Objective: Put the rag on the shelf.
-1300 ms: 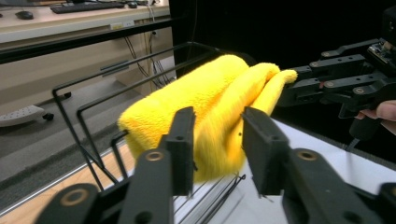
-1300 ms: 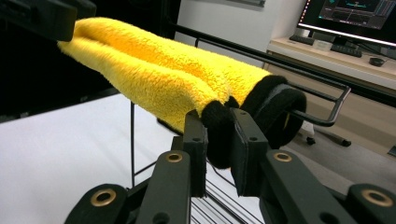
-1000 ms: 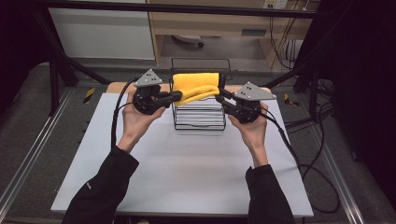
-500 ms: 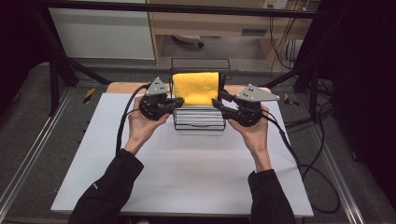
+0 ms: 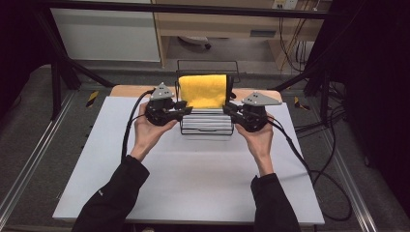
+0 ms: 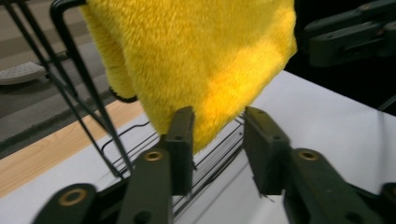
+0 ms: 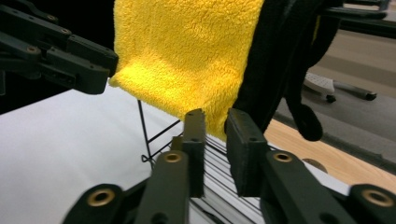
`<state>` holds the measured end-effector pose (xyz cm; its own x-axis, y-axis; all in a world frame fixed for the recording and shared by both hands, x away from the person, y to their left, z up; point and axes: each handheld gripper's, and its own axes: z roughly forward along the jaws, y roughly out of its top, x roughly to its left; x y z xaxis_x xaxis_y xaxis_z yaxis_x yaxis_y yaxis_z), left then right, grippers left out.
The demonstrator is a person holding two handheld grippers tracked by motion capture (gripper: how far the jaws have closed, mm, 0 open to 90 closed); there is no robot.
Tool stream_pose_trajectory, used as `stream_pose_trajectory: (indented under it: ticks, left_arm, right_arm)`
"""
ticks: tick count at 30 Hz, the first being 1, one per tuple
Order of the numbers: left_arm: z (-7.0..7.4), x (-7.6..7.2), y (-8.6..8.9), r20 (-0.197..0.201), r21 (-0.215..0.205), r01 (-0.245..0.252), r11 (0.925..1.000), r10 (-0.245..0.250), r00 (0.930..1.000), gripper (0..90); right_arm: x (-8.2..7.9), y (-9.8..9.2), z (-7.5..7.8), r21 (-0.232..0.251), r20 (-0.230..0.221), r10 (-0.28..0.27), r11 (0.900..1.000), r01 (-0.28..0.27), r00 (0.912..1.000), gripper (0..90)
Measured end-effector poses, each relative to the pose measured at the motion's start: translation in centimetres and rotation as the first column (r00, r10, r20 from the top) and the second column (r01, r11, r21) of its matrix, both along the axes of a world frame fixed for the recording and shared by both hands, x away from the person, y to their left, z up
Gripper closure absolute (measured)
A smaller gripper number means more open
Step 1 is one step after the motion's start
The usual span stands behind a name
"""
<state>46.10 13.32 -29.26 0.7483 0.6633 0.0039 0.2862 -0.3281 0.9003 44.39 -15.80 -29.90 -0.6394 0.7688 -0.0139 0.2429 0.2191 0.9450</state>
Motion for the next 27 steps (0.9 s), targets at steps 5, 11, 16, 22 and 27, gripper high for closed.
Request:
stream_pose_trajectory:
  ticks: [5,11,16,22,27]
  left_arm:
    - [-0.4,-0.9,0.9,-0.009,0.014,-0.007,0.9999,0.008,0.9999,50.2]
    - [-1.8,-1.8,2.1,-0.035,0.039,-0.013,0.9992,0.014,0.9993,34.6]
    - [-3.2,-2.6,3.4,-0.053,0.021,-0.018,0.9996,0.019,0.9984,23.1]
    - [-4.9,-3.6,5.2,-0.072,0.029,-0.036,0.9989,0.038,0.9966,16.3]
    - [-6.0,-4.4,6.7,-0.09,0.018,-0.043,0.9989,0.044,0.995,14.1]
  right_arm:
    - [-1.0,-0.8,0.3,0.032,-0.01,0.011,0.999,-0.01,0.9999,60.6]
    - [-1.8,-1.5,0.0,0.039,-0.035,0.014,0.999,-0.012,0.9993,42.7]
    - [-2.2,-2.1,-0.6,0.025,-0.067,0.01,1.0,-0.008,0.9977,28.3]
    - [-2.5,-3.2,-1.7,0.037,-0.118,0.015,0.999,-0.01,0.9929,14.9]
    - [-3.0,-4.0,-2.7,0.029,-0.149,0.019,0.999,-0.015,0.9887,7.8]
